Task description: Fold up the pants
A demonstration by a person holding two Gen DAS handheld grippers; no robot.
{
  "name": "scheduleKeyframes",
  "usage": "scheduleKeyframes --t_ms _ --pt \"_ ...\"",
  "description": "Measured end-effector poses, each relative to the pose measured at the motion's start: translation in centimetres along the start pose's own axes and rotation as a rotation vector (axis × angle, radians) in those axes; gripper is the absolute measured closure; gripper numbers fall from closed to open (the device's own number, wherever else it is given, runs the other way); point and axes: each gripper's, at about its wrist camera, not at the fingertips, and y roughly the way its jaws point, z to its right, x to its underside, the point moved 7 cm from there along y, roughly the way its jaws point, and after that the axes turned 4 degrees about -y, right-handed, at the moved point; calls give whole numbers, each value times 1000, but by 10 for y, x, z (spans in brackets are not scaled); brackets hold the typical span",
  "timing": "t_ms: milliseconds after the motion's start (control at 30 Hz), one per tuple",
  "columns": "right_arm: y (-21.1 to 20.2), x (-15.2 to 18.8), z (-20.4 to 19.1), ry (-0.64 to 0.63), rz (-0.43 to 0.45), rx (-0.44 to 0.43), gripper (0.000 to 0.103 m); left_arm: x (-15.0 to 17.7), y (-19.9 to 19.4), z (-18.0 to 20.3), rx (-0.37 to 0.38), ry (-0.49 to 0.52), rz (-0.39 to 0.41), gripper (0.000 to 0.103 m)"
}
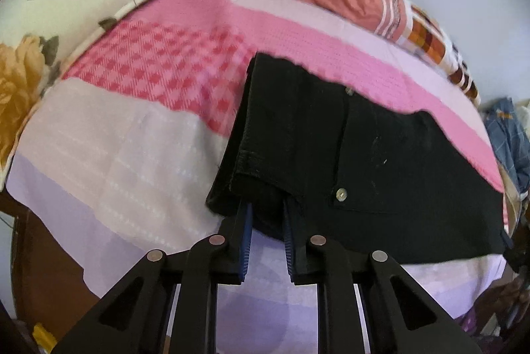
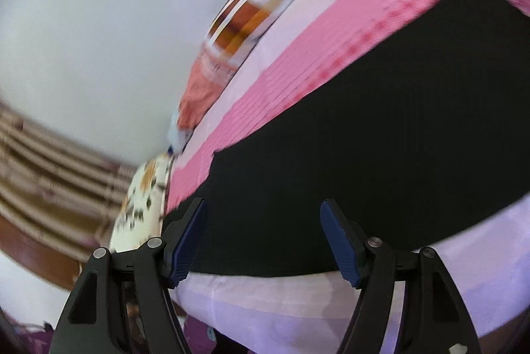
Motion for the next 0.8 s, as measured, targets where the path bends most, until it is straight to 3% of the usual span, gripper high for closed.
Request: scheduleKeyframes --t_ms 100,200,333,433,533,633,800 --pt "-20 -9 20 59 43 12 34 9 10 -5 -7 5 -50 85" --pt "-18 -7 6 54 4 -105 34 7 6 -5 13 3 -34 85" --pt "32 33 -74 -108 -195 -284 34 10 7 -2 -11 23 -33 83" --pt "90 77 -111 -62 -425 -404 35 10 9 -6 -1 -9 -33 80" --pt "128 101 -112 0 -570 -388 40 10 10 -10 23 -43 -35 78" --pt "148 103 -99 128 -596 -390 40 11 10 -11 32 -51 -30 76" --pt "157 115 -88 177 -598 -335 41 11 10 -10 30 -49 -24 76"
